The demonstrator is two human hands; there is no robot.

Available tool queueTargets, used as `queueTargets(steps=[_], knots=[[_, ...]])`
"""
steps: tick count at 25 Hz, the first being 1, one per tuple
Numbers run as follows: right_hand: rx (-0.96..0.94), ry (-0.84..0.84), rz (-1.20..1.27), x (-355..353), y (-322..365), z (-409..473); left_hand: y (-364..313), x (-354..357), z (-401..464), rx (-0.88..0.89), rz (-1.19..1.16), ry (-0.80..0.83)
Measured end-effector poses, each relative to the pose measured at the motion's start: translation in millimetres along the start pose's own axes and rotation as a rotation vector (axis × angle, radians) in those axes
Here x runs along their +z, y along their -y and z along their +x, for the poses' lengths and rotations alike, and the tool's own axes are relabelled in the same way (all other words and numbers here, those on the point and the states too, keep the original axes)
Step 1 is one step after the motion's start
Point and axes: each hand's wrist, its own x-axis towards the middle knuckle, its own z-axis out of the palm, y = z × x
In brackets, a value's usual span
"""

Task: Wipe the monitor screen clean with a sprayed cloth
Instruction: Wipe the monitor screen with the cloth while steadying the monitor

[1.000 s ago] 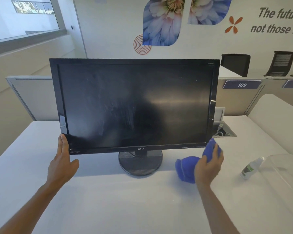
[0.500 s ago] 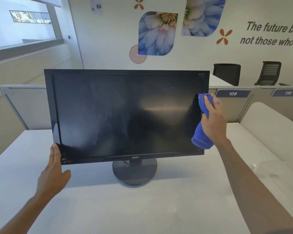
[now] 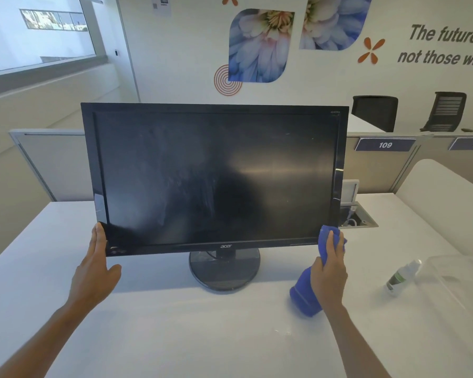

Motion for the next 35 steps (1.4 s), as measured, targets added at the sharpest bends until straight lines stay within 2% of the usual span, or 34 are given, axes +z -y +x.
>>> queueTargets(steps=[6, 17, 21, 24, 26, 30, 32, 33, 35], knots=[[0.137, 0.012, -0.074, 27, 44, -24, 7, -7, -2, -0.024, -0.154, 0.053], [-0.072, 0.128, -0.098, 129, 172, -131, 21, -21, 0, -0.012, -0.314, 0.186], [-0.115, 0.276, -0.083, 156, 229, -171, 27, -27, 3, 0.0, -0.338, 0.22], [-0.195, 0.3, -0.074, 177, 263, -202, 28, -29, 4, 0.004, -0.333, 0.22], [-0.266, 0.381, -0.1, 192, 282, -219, 32, -32, 5, 0.026, -0.322, 0.218], [-0.524, 0.421, -0.18, 209, 305, -241, 28, -43, 9, 0.025, -0.368, 0.26], [-0.542, 0.563, -0.093, 206, 315, -241, 36, -51, 15, 0.046, -0.381, 0.276], [-0.543, 0.609, -0.123, 199, 322, -233, 43, -53, 18, 0.036, -0.393, 0.271], [-0.556, 0.456, -0.049, 185, 335, -213, 50, -56, 21, 0.001, -0.44, 0.232]])
